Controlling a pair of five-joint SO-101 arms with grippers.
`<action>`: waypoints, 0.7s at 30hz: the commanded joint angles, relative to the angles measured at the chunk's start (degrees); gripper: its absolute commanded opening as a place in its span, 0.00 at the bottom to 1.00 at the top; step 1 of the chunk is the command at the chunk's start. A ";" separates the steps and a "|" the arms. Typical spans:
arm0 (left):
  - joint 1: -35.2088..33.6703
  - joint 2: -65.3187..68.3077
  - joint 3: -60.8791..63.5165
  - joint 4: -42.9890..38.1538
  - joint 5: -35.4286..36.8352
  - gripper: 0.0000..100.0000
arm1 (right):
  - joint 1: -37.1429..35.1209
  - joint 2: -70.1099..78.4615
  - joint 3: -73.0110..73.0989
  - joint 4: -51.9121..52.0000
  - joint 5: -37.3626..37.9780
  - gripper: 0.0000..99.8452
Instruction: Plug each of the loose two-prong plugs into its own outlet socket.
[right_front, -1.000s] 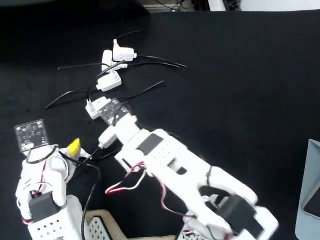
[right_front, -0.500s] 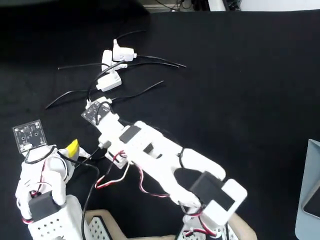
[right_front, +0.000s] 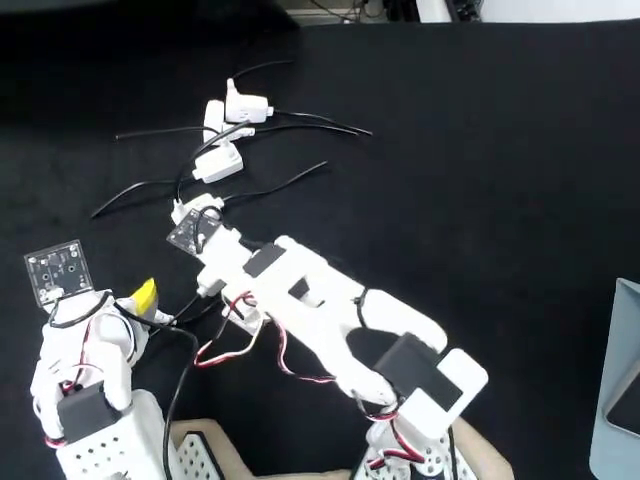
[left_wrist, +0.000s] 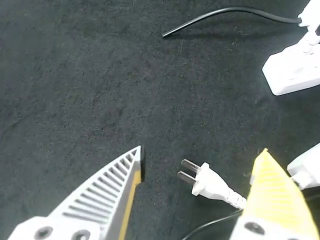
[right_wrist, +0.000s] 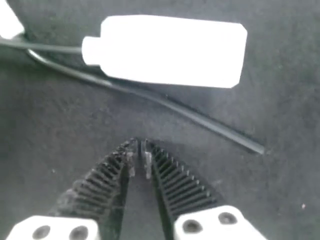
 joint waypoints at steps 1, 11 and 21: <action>-0.48 -0.44 -0.22 -1.23 0.26 0.34 | 1.49 -5.14 -1.89 2.29 0.70 0.01; -0.22 -0.44 0.31 -1.32 0.26 0.34 | 1.41 -11.12 -2.24 2.02 6.77 0.25; -0.48 -0.44 0.31 -1.32 0.26 0.34 | 0.35 2.51 -11.82 2.02 7.91 0.24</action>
